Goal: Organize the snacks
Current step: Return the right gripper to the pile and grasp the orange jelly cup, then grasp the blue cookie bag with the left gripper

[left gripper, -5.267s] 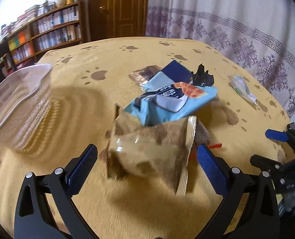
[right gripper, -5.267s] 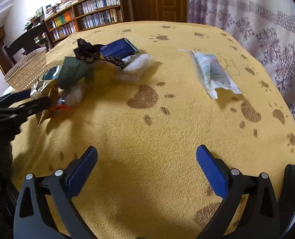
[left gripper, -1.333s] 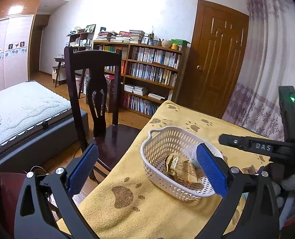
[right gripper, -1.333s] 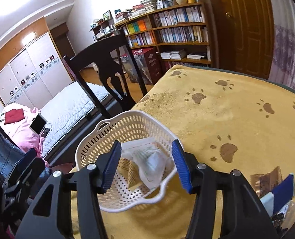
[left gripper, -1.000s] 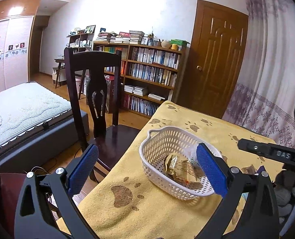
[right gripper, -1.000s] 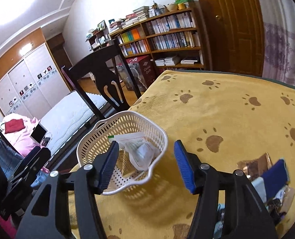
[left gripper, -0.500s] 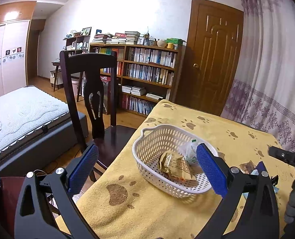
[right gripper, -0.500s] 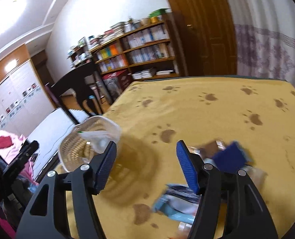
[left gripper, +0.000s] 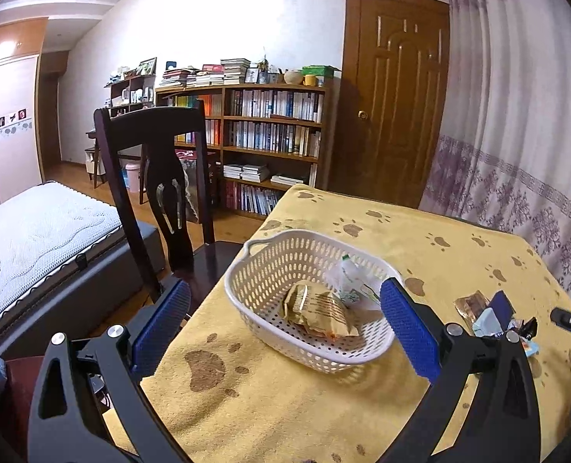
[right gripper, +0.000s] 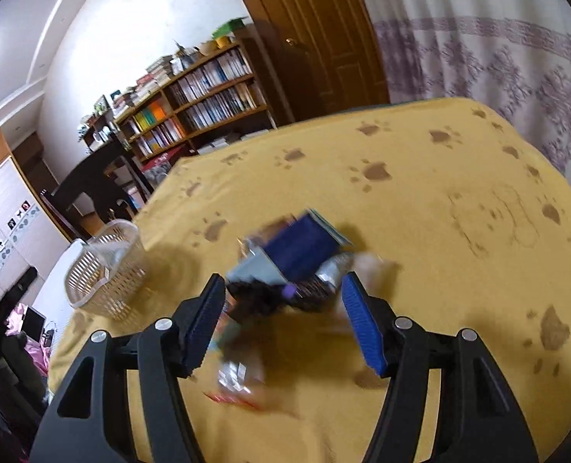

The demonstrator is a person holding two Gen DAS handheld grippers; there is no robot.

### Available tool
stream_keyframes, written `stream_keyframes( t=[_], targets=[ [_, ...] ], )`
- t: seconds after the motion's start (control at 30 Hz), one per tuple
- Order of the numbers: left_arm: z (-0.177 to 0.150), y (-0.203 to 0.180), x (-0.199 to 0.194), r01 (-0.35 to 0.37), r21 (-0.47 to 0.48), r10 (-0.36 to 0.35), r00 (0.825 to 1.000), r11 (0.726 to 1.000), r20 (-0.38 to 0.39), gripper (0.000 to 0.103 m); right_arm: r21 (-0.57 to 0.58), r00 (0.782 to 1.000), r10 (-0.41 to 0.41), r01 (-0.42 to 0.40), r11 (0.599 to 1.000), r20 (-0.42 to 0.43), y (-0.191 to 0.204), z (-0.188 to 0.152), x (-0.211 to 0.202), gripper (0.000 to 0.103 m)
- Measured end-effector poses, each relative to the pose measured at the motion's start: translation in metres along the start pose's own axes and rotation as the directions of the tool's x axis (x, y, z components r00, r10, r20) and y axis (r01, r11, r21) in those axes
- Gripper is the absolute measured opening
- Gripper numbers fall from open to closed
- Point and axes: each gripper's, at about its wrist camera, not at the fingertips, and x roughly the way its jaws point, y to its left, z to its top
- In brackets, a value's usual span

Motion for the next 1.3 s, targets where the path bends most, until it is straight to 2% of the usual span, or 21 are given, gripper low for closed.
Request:
stream_keyframes(
  t=[0.23, 0.53, 0.97, 1.1, 1.3],
  targets=[
    [-0.002, -0.009, 0.001, 0.013, 0.03, -0.012, 1.0, 0.999, -0.01, 0.1, -0.003, 0.995, -0.039, 0.039, 0.999, -0.086, -0.01, -0.027, 0.018, 0.062],
    [-0.004, -0.014, 0.003, 0.022, 0.046, -0.021, 1.0, 0.999, -0.015, 0.1, -0.191, 0.987, -0.121, 0.099, 0.977, -0.109, 0.024, -0.035, 0.043, 0.04],
    [-0.006, -0.022, 0.002, 0.04, 0.07, -0.039, 0.999, 0.997, -0.026, 0.1, -0.212, 0.98, -0.14, 0.109, 0.971, -0.14, 0.024, -0.027, 0.072, 0.04],
    [-0.008, -0.033, 0.001, 0.069, 0.085, -0.066, 0.997, 0.994, -0.038, 0.1, -0.216, 0.982, -0.133, 0.102, 0.971, -0.135, 0.024, -0.029, 0.068, 0.037],
    [-0.016, -0.057, 0.008, 0.137, 0.114, -0.126, 0.987, 0.984, -0.097, 0.1, -0.18, 0.99, -0.103, 0.085, 0.98, -0.094, 0.014, -0.027, 0.043, 0.037]
  ],
)
